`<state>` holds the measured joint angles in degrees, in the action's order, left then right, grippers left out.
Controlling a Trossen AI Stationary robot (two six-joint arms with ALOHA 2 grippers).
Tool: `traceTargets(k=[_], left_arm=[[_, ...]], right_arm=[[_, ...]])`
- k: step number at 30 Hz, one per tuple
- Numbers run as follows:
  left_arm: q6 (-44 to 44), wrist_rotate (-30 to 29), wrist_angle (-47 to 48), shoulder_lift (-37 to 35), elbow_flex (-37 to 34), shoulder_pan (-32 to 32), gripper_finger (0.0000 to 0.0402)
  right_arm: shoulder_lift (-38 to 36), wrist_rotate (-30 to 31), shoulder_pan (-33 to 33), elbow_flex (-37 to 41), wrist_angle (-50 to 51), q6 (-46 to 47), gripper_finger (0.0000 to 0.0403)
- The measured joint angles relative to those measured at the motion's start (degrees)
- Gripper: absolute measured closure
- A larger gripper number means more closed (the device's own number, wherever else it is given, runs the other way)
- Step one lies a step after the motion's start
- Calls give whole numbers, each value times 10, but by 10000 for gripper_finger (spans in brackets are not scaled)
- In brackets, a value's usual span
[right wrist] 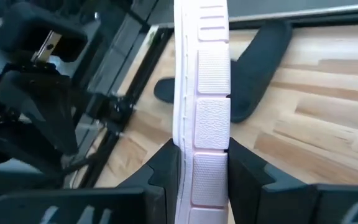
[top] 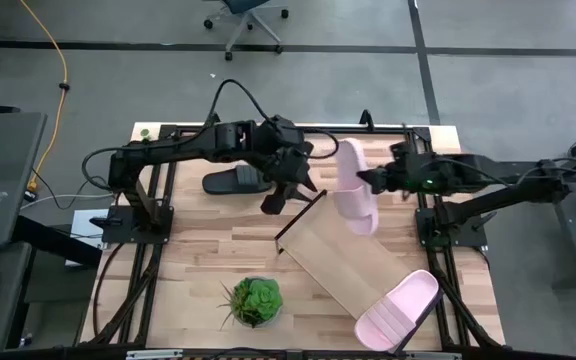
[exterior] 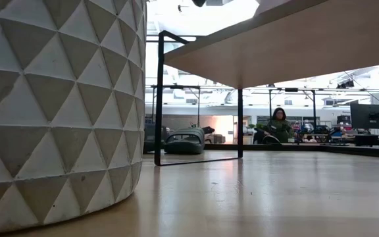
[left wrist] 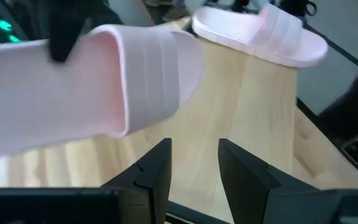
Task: Pick and place slides into the shelf
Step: Put the pink slides on the shelf
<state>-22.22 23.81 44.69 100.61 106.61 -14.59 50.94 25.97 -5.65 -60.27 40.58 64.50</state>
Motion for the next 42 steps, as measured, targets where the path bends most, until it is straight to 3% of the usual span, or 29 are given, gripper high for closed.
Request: traceTargets(k=[10,20,31,42], left_arm=[[27,-6,-29,-14,0,-20,306],[28,-6,-43,-38,0,-20,323],[25,-18,-10,-85,0,-50,337],[15,-25,10,-107,0,-65,337]], right_arm=[[-41,206,-146,0,72,136,320],[-9,330,-251,0,112,255,320],[16,406,-319,0,198,405,320],[68,432,-347,0,254,524,320]])
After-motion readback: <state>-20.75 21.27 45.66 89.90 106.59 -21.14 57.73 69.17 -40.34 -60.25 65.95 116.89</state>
